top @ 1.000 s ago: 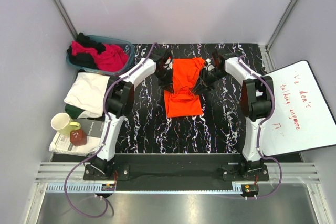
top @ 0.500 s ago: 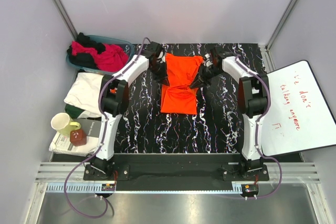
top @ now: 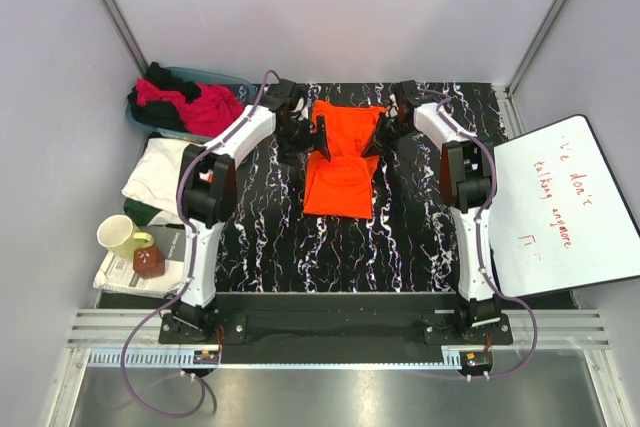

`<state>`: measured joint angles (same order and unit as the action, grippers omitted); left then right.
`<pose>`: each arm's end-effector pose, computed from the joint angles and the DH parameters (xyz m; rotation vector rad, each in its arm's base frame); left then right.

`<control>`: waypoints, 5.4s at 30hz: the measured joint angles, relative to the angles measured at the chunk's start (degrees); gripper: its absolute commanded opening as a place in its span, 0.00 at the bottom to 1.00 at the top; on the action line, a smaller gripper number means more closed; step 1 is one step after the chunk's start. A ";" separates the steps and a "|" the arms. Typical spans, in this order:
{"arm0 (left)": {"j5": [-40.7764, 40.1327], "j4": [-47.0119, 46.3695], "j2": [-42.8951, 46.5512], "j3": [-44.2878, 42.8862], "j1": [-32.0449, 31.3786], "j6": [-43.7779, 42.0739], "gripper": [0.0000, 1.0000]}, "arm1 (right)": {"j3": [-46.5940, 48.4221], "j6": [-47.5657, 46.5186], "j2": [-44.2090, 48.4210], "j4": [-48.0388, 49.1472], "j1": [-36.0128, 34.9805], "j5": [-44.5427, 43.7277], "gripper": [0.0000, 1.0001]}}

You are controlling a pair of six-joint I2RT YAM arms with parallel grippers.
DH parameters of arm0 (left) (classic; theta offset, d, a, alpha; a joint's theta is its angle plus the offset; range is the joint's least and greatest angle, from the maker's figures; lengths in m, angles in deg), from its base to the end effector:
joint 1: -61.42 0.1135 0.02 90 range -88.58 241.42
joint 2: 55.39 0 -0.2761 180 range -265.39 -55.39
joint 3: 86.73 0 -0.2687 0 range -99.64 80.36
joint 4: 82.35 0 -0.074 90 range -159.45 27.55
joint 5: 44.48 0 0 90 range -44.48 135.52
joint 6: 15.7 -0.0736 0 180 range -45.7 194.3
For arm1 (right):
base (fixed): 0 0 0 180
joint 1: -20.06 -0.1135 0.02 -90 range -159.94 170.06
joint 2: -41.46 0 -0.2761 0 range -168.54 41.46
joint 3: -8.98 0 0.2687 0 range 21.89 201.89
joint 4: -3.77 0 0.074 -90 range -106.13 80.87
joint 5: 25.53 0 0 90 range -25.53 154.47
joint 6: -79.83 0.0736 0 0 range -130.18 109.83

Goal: Fold and stack the t-shirts
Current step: Fold the folded rectangular tshirt in 1/3 of the way, then grab one side of the 2/3 rectangular tshirt with both arms, then fold the long partially folded tshirt into a neat square

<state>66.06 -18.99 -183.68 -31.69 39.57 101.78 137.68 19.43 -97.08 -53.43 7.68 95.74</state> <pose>0.4692 -0.2160 0.1833 -0.0334 2.8377 -0.7111 0.5242 0.1542 0.1243 0.2633 2.8077 0.9405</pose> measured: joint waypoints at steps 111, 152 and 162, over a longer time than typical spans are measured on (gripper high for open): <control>6.62 -8.70 17.07 34.32 -3.13 -2.75 0.00 | -47.58 0.33 30.64 8.96 -5.09 5.40 0.02; 3.43 -5.92 -2.62 -15.23 3.28 4.24 0.99 | 22.21 -12.41 0.52 -4.96 -2.29 -8.37 0.04; 3.15 -9.29 2.21 -2.64 5.90 6.12 0.99 | 34.07 -8.52 -11.72 -2.99 -2.29 -10.91 0.24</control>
<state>69.20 -28.28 -181.48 -34.33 45.47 107.90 171.75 10.91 -108.79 -56.42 5.39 84.83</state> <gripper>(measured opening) 0.987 0.066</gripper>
